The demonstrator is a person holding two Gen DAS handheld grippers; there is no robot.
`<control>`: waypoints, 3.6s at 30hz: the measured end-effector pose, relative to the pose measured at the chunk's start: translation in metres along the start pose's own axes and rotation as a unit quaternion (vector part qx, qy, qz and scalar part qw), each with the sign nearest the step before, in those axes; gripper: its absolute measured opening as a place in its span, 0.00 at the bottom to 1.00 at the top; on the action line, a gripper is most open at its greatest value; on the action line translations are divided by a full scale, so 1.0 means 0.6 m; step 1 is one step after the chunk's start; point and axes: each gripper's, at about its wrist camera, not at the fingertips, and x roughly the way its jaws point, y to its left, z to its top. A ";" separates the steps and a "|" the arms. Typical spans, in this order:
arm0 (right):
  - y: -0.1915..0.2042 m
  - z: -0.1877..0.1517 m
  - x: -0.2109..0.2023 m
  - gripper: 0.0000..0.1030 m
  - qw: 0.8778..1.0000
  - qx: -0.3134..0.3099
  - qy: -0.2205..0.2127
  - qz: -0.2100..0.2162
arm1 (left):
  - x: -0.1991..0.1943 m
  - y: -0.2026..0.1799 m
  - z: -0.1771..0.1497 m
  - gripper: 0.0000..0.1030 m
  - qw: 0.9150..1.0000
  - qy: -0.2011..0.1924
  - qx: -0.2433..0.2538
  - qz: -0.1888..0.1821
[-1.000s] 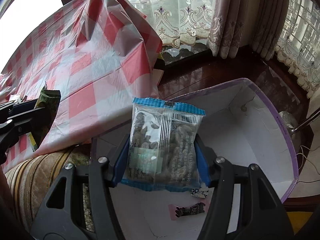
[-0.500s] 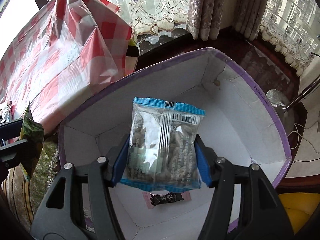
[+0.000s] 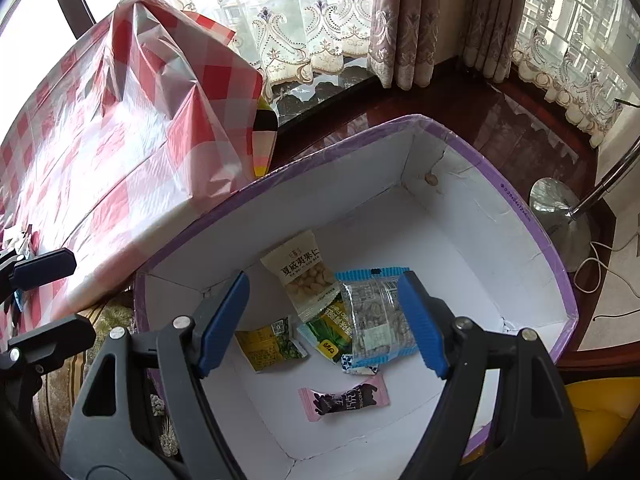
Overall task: Organize snacks
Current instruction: 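Carry both bags to the white box and open both tools to release them, then move both open tools back over the snack pile, then grasp the clear cake packet with the left tool while the right tool grasps the blue-edged nut bag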
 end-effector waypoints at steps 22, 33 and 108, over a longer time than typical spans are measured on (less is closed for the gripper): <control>0.123 0.052 -0.091 0.86 0.980 -0.079 -0.170 -0.063 | -0.127 0.081 -0.008 0.72 0.943 -0.182 -0.014 0.278; 0.202 0.059 -0.114 0.86 0.980 -0.092 -0.172 0.046 | -0.172 0.143 -0.054 0.72 0.953 -0.201 -0.073 0.215; 0.646 -0.050 0.028 0.58 0.953 -0.244 0.054 0.173 | -0.248 0.530 -0.291 0.36 0.886 -0.179 -0.405 0.135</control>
